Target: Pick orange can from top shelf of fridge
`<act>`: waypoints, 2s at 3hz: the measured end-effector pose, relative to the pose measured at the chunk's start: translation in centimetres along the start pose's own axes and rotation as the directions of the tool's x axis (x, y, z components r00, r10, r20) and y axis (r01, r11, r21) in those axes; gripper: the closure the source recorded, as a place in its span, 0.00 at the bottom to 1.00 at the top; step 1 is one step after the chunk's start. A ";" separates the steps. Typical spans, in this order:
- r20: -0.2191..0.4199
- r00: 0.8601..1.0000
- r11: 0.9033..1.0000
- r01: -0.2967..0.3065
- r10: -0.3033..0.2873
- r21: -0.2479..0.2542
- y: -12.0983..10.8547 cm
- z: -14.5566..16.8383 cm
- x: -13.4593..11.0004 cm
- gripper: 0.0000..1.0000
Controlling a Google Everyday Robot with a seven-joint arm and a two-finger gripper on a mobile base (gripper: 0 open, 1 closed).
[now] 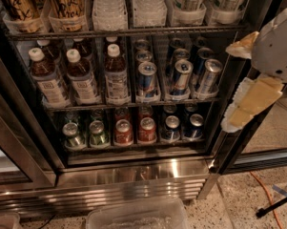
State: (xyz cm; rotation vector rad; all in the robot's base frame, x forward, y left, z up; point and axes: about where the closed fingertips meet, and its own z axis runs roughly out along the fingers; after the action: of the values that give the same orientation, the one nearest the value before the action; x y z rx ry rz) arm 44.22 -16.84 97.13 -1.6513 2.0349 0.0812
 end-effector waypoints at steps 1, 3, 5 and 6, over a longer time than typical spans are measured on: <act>0.180 0.984 0.999 0.008 -0.015 0.035 0.5 1.0 -2.5 0.00; 0.503 0.863 0.991 -0.095 0.037 0.092 1.7 4.6 -8.0 0.00; 0.572 0.820 0.986 -0.098 0.004 0.133 1.7 3.6 -10.9 0.00; 0.619 0.785 0.987 -0.108 0.010 0.121 1.8 3.6 -11.2 0.00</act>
Offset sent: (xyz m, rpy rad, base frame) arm 0.0082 0.1262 0.0339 0.7436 -0.1968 0.0295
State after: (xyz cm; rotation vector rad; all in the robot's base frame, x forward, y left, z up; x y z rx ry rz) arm 45.23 -5.01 98.26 -1.2420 1.5363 0.4254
